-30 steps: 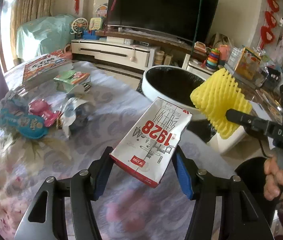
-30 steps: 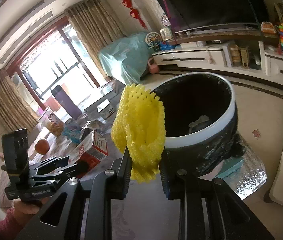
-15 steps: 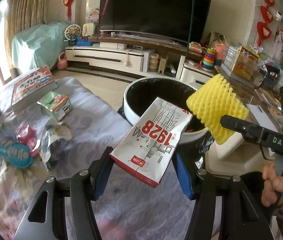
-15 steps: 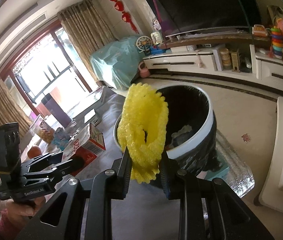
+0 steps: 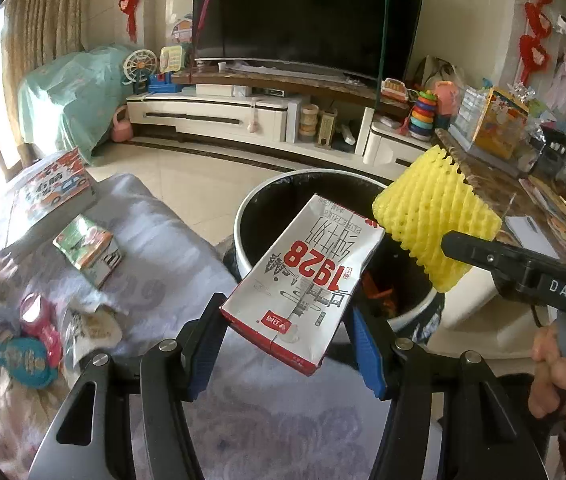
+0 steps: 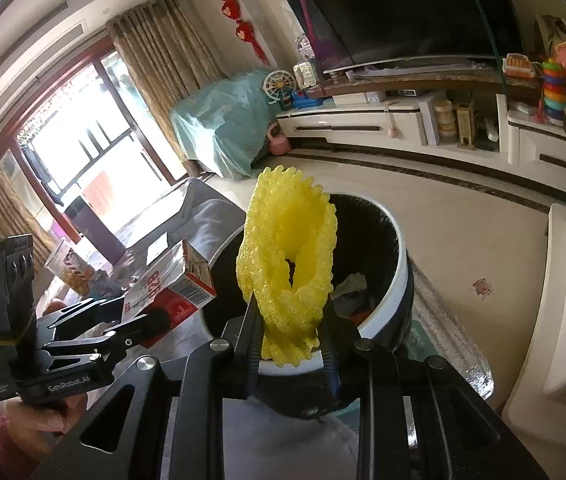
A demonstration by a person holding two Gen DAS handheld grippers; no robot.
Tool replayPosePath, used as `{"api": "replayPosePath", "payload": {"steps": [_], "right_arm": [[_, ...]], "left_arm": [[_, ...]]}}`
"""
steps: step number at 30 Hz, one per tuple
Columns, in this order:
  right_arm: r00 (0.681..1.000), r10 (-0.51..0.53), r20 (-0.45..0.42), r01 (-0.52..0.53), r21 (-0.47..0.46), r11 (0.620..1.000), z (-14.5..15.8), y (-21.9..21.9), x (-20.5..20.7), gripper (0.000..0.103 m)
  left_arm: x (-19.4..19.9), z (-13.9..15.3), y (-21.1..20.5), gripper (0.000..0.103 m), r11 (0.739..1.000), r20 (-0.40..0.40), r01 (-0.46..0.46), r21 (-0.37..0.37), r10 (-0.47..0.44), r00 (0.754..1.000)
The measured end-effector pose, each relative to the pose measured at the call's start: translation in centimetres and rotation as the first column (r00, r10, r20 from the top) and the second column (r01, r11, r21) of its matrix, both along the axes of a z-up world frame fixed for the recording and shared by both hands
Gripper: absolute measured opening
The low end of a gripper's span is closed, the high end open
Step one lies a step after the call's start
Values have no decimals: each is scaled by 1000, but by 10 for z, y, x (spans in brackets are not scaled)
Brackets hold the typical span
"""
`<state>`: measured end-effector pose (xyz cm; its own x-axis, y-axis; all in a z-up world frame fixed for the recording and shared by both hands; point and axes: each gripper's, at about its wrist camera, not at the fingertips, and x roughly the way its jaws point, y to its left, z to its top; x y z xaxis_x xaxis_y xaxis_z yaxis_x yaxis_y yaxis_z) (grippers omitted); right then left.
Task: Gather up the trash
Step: 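Carry the milk carton and yellow foam net over the white bin with both tools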
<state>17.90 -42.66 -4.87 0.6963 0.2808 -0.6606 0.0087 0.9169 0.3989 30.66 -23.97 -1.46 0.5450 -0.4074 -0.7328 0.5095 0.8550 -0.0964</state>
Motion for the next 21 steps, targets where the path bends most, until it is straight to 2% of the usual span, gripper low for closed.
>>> {"api": "replayPosePath", "payload": {"steps": [21], "right_arm": [[997,13,-76,-14,-10,1000,-12,-13,33,26]], "left_arm": [[44,-8,-40,58,998,-12,18,65,-17,1000]]}}
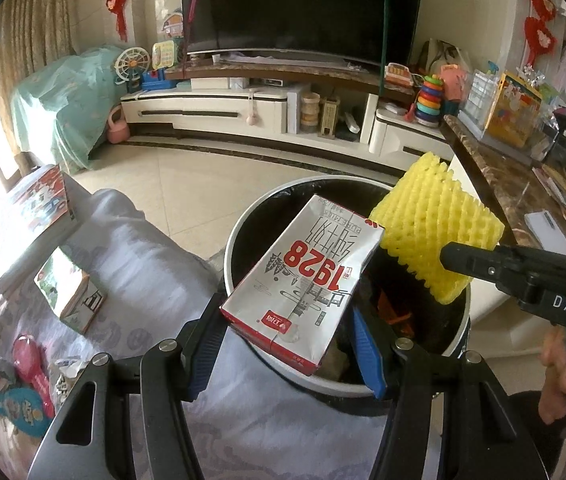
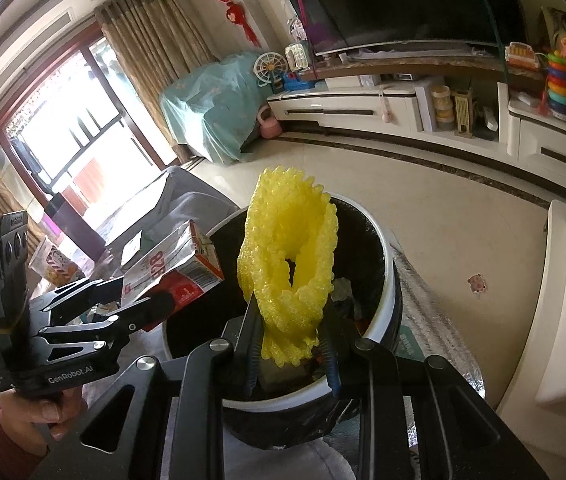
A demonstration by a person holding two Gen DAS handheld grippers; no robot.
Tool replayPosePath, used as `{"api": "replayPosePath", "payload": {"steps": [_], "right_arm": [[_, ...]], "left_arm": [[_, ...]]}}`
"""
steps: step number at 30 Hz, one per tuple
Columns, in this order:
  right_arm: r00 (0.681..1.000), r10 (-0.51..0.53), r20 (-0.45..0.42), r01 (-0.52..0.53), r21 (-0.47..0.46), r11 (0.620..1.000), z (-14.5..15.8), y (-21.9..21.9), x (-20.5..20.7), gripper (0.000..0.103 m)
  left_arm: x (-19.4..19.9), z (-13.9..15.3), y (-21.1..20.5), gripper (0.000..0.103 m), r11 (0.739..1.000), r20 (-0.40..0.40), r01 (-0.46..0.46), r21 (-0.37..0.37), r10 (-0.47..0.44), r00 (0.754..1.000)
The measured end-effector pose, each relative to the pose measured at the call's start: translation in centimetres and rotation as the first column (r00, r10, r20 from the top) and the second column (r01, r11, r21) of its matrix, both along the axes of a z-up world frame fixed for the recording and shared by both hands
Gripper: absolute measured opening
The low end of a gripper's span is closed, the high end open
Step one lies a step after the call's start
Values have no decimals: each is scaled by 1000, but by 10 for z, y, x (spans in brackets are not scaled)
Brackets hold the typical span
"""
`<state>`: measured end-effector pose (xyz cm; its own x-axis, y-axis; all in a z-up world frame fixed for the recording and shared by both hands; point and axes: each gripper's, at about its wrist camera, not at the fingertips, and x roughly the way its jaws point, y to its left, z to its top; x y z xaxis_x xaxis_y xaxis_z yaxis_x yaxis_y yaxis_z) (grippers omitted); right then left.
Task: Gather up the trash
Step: 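Open both tools to drop the carton and foam net into the bin, then move both open tools back toward the items on the table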
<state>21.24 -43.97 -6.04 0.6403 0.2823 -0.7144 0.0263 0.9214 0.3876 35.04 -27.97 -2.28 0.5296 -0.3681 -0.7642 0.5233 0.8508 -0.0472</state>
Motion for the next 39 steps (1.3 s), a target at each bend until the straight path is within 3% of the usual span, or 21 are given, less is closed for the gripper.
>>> {"api": "replayPosePath", "payload": {"steps": [8,14,19,22,29,39], "right_arm": [[1000,9,-17,-9,3,1000,-3,0,8,30],[1000,-6,-10,6,19,1000,-1,-4,8,54],[1000,-23,11,23,40,999,2,-6,3,67],[999,-30,35,29,46,999,6,-3,-3,69],[996,-25,83,20,61,998,14,18,-23,86],[995,39,93,-47,77,996,15,63,-41,88]], "left_arm": [[11,-2,-3,57,1000,-33,-2,-5,2,999],[9,0,-5,60,1000,-16,-14,9,14,1000],[-4,0,5,61,999,-13,-35,-14,35,999],[-18,-1,22,65,997,-15,-57,-42,56,998],[-58,-6,66,66,987,-34,-117,-110,114,993],[-105,-9,148,67,959,-70,-231,-166,222,972]]}}
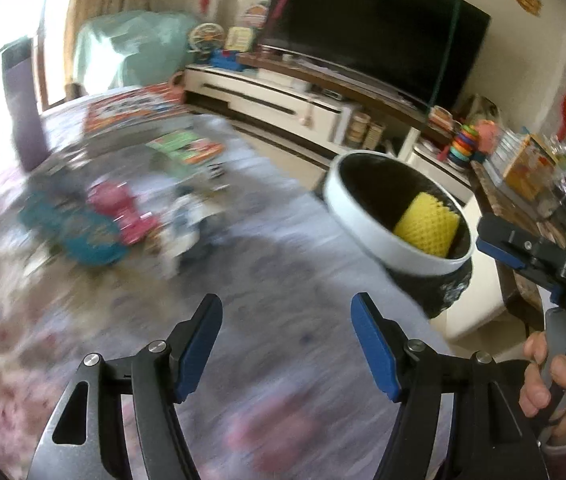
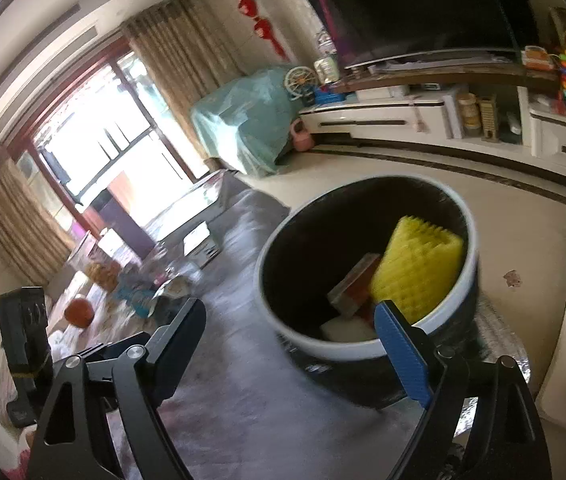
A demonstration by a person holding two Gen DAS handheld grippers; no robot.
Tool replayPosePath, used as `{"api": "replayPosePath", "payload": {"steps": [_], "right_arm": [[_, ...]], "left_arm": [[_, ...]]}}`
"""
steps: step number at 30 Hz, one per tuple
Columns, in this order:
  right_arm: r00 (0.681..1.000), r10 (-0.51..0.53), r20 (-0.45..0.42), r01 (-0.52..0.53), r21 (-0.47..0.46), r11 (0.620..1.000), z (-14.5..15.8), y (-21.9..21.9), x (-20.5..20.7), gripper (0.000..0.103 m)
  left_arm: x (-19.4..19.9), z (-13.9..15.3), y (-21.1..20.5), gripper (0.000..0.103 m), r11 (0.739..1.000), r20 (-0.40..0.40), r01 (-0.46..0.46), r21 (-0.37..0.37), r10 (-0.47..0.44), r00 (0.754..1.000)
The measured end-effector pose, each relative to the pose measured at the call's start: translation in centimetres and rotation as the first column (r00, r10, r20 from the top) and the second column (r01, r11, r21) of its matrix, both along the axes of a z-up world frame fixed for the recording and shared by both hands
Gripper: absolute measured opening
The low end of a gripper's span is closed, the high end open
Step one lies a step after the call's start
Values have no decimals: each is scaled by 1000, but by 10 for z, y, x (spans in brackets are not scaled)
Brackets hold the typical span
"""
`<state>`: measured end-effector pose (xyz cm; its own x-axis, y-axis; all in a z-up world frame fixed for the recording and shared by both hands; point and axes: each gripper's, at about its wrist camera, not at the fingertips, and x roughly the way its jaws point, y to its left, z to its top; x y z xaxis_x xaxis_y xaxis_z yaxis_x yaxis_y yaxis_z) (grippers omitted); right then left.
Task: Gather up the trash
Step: 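Move both open tools back toward the items on the table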
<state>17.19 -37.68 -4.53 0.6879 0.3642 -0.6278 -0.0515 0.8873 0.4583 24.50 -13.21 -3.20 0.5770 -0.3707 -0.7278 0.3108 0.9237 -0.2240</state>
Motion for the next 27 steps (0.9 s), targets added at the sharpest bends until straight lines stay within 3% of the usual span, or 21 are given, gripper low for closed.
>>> {"api": "replayPosePath", "payload": {"steps": [6,14,27], "right_arm": [[998,69,-7,-69,-1,998,-4,35,-4,88],[985,172,-15,-172,-1,985,-11,85,0,88],[970,240,-39,-239,23,971,-30,128,23,88]], "left_arm": [[-19,-2,53,67,994,-22,-106,-19,106,994],[-30,-3,94,66,980,-42,-198,-10,197,979],[-10,-12,122,66,965,-72,-258,-36,255,964]]}}
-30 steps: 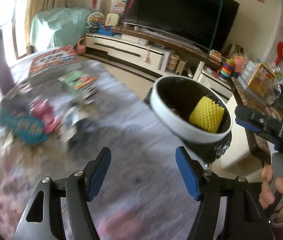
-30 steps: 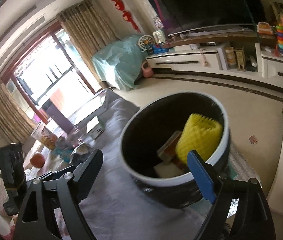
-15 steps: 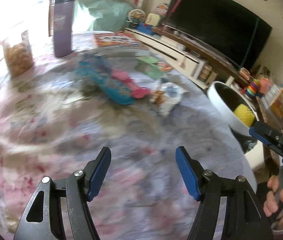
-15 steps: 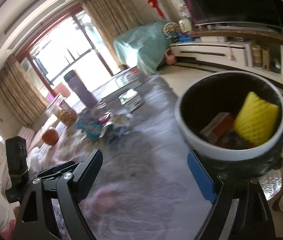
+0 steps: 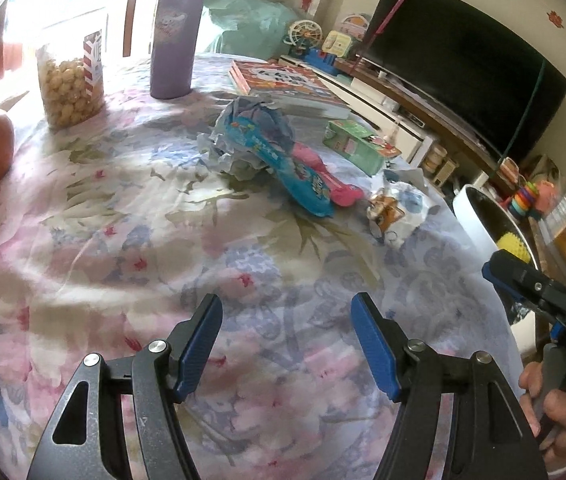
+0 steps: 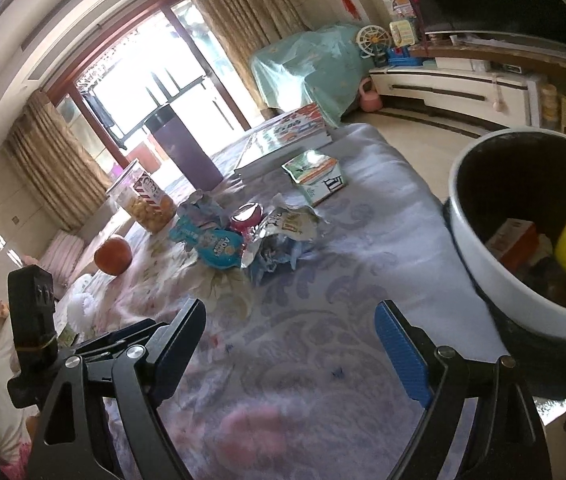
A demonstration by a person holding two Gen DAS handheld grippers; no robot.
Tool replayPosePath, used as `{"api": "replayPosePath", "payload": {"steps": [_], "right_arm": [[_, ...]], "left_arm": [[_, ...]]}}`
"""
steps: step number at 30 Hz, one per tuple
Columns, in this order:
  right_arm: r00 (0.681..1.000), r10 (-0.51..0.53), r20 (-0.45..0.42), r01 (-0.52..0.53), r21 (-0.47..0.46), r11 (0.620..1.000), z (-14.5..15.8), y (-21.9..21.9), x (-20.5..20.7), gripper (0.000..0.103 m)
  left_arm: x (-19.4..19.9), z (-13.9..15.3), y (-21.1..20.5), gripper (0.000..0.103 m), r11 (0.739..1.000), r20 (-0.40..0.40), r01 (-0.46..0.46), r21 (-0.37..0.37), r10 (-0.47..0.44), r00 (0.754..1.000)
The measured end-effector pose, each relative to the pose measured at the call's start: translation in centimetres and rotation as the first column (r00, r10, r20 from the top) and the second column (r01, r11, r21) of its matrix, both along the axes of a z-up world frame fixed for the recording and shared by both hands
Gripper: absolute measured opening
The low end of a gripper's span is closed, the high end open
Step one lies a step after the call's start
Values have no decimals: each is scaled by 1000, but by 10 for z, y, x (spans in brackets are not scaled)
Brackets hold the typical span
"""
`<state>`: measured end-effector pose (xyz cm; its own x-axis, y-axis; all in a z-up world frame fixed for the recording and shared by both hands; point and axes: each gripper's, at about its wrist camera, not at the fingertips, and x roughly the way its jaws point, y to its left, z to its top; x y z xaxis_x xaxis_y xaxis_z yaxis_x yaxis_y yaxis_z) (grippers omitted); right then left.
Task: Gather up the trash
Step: 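Move both open tools back toward the items on the table, then grasp the blue toy with the left tool while the right tool grasps the white snack bag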
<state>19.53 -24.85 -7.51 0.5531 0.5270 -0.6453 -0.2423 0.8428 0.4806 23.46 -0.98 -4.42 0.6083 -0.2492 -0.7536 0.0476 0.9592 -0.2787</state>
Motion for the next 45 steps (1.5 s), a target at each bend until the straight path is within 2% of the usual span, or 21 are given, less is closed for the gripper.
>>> {"api": "replayPosePath", "payload": {"steps": [6,12,17,19,21,22,24,26,30,36,45], "right_arm": [[1000,-10,-3,10,44,999,-2,3,20,88],[1000,-27,0,27,98,995,-4,5,44,88],[999,-29,-38,33,120,992,-16,9,65,86],[998,-23,-54,30,125,992,-21,11,71,80],[997,-13,-71,22,128,991,-26,13,75,66],[997,-9,-80,19,128,992,-28,14,75,63],[996,1,-87,11,128,992,-30,15,76,48],[996,10,-87,1,123,992,-30,16,74,38],[997,26,-66,-18,113,993,-26,14,65,27],[998,45,-45,-40,101,994,-20,10,49,21],[999,39,-26,-36,102,994,-9,3,22,19]], "left_arm": [[23,2,-1,66,1000,27,-6,12,5,1000],[55,0,0,65,1000,37,-7,-26,8,999],[78,-12,4,65,997,32,-37,-65,40,999],[86,-18,3,62,995,26,-37,-89,39,999],[95,-24,-1,49,994,18,-25,-106,27,999],[97,-26,-3,46,993,14,-19,-112,21,1000],[104,-31,-7,26,993,7,0,-121,1,1000],[107,-34,-11,21,993,13,13,-115,-12,1000],[105,-30,-9,15,995,48,22,-95,-17,999],[82,-25,-4,13,997,77,36,-73,-30,997],[43,-21,-11,12,995,78,80,-62,-75,994]]}}
